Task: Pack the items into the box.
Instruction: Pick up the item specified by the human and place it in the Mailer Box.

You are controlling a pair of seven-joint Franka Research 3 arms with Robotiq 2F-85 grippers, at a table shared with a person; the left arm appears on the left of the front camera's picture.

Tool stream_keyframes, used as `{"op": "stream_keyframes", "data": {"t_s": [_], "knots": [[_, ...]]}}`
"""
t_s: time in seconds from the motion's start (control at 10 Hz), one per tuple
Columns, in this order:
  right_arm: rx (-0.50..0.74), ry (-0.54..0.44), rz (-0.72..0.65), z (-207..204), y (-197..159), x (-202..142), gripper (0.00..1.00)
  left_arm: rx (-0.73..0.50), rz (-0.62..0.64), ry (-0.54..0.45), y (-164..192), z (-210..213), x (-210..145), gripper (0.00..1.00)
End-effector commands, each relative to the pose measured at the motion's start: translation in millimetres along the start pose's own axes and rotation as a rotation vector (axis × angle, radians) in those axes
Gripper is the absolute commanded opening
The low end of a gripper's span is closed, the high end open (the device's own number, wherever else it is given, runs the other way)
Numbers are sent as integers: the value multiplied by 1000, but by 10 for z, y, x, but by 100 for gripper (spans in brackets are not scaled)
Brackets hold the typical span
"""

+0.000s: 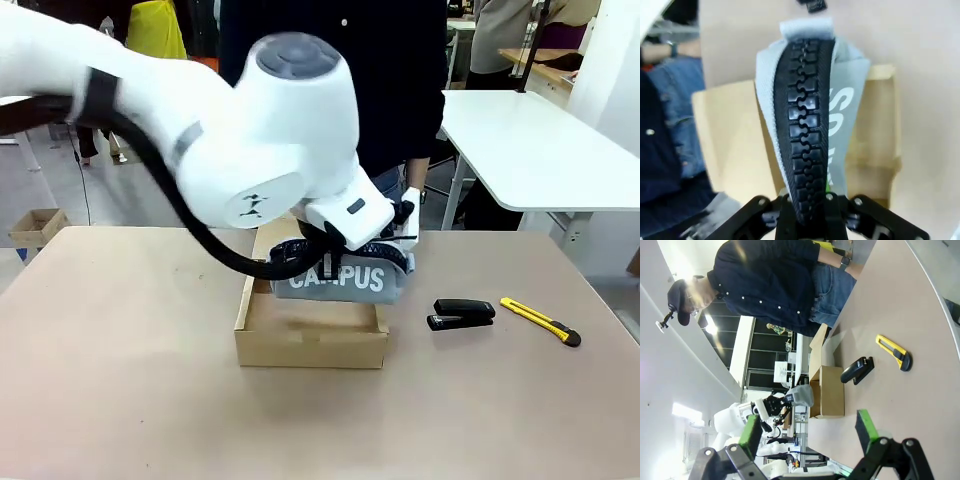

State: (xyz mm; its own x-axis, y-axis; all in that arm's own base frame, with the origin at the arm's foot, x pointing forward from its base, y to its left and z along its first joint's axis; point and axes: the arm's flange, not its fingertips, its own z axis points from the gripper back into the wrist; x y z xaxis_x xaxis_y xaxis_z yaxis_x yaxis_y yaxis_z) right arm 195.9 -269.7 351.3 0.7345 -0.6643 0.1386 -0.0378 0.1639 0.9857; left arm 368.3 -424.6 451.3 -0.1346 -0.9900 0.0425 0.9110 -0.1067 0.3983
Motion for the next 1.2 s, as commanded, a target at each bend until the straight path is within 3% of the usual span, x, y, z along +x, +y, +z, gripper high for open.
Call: {"op": "stream_keyframes", "data": {"t_s": [0.0,0.2,0.5,0.7,1.1], "knots": [[17,-14,28,-20,6,8,100,11,24,-48,-127,145,-1,7],[17,-14,28,-20,6,8,100,11,24,-48,-127,145,-1,7],[17,-14,28,-20,6,8,100,-16,-49,33,106,-97,-39,7],[17,-14,28,-20,6,8,100,-54,-72,16,128,-276,-154,7],[17,-14,28,-20,6,8,100,-233,-16,76,142,-884,-344,7]]}}
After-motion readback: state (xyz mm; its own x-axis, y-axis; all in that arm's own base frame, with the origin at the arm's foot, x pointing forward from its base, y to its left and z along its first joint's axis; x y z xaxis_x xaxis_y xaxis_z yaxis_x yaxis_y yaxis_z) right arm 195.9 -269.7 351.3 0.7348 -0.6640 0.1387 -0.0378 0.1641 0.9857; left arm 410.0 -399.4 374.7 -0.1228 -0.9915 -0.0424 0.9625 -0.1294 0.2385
